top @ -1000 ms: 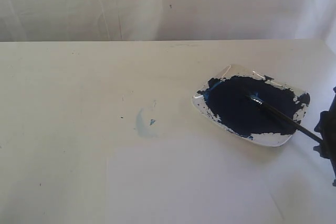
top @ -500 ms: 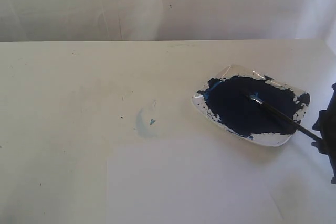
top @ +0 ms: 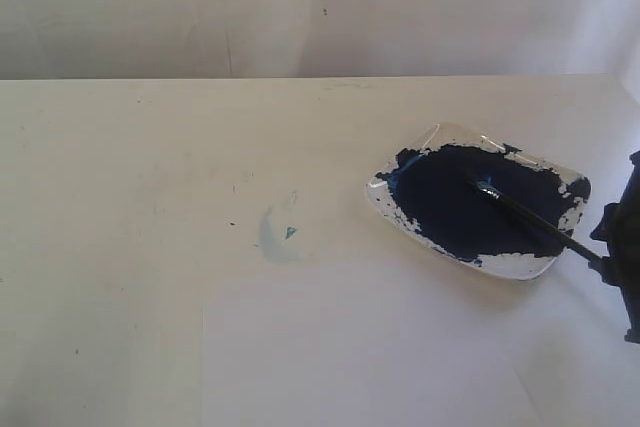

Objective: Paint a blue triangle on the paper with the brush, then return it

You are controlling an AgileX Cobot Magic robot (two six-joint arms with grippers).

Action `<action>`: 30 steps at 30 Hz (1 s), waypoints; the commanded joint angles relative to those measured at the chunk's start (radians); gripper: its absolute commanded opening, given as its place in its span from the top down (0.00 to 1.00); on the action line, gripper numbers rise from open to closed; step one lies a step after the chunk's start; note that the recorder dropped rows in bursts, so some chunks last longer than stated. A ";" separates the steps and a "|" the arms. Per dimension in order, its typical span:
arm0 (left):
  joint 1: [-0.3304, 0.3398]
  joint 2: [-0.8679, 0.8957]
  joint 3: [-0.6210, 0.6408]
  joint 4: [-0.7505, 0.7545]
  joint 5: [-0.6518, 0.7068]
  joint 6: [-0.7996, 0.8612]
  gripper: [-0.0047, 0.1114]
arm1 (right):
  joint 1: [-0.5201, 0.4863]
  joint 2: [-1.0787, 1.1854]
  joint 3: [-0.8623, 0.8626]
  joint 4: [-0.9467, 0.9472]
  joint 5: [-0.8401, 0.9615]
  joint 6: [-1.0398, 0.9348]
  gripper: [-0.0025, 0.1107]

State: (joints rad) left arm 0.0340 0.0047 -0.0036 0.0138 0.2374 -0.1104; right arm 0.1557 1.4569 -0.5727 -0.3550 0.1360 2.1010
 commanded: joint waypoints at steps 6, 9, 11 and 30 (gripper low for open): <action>0.002 -0.005 0.004 -0.005 -0.003 0.002 0.96 | -0.007 -0.001 0.003 -0.011 -0.010 0.003 0.72; 0.002 -0.005 0.004 -0.005 -0.003 0.002 0.96 | -0.007 -0.001 0.003 -0.011 -0.010 0.003 0.72; 0.002 -0.005 0.004 -0.005 -0.003 0.002 0.96 | -0.007 -0.001 0.003 -0.011 -0.010 0.003 0.72; 0.002 -0.005 0.004 -0.005 -0.003 0.002 0.96 | -0.007 -0.001 0.003 0.213 0.060 0.003 0.72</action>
State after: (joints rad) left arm 0.0340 0.0047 -0.0036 0.0138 0.2374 -0.1104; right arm 0.1557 1.4569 -0.5727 -0.2590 0.1473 2.1030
